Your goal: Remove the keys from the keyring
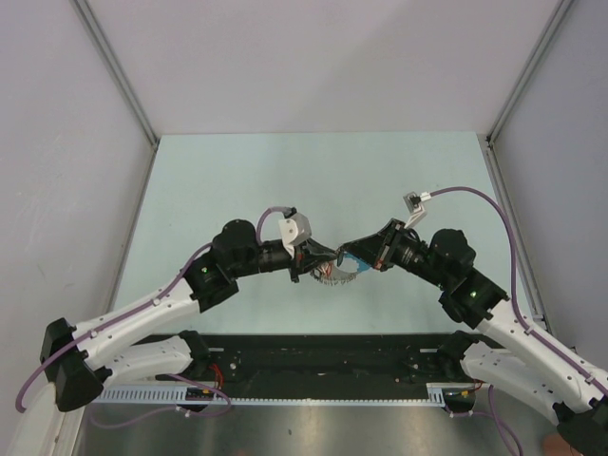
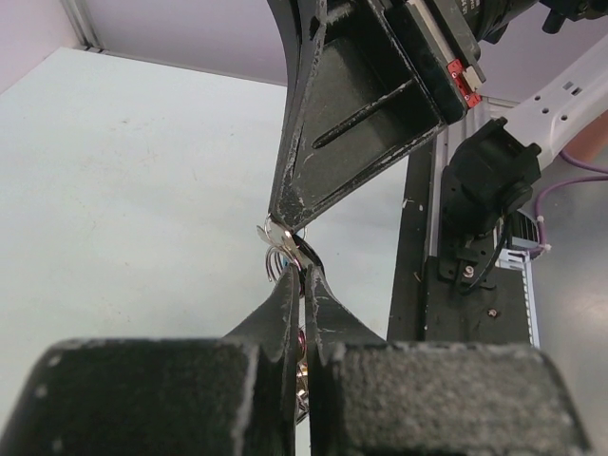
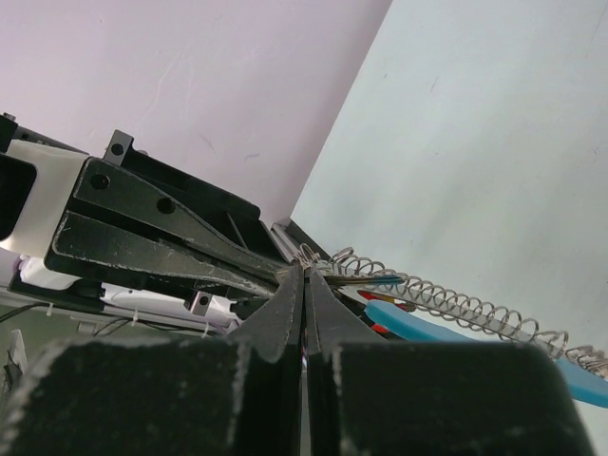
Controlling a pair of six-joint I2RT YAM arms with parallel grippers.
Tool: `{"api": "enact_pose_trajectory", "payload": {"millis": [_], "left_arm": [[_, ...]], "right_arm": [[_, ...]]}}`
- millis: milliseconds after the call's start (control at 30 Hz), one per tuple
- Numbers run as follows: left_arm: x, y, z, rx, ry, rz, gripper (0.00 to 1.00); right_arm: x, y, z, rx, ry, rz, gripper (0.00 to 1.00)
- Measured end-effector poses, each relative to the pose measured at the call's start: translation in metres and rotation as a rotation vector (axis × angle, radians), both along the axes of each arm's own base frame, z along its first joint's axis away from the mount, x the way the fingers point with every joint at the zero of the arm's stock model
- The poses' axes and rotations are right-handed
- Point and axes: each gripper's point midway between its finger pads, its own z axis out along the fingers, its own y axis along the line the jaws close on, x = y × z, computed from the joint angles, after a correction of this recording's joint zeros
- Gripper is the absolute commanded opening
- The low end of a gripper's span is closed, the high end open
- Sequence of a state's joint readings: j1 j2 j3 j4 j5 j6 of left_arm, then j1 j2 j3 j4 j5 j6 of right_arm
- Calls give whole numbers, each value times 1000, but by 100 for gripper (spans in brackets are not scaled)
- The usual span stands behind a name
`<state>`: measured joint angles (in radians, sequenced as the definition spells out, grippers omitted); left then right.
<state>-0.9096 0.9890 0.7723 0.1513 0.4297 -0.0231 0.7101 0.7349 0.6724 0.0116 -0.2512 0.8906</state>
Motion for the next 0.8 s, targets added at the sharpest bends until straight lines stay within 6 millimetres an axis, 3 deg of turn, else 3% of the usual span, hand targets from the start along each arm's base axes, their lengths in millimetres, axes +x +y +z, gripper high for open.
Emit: {"api": "enact_pose_trajectory", "payload": {"millis": [200,267,400,533,700,800], "left_arm": [[1,-3,1,16,9,-9,2],[1,-5,1,19,11,-14,10],[-1,-7,1,18,11,-35,12],[-7,-8,1,17,14,-67,24],[-12,-9,-2,25,23,-94,26],[-13,-10,-4,29,27,-101,33]], "right_arm": [[0,-3,3,6,-8,-13,0],[0,-4,5,15,-5,-17,0],[-1,-5,8,36,6,-19,0],[2,-7,16,69,1,-40,0],[5,-9,25,106,-9,-55,0],[5,-9,28,116,-14,-54,0]]}}
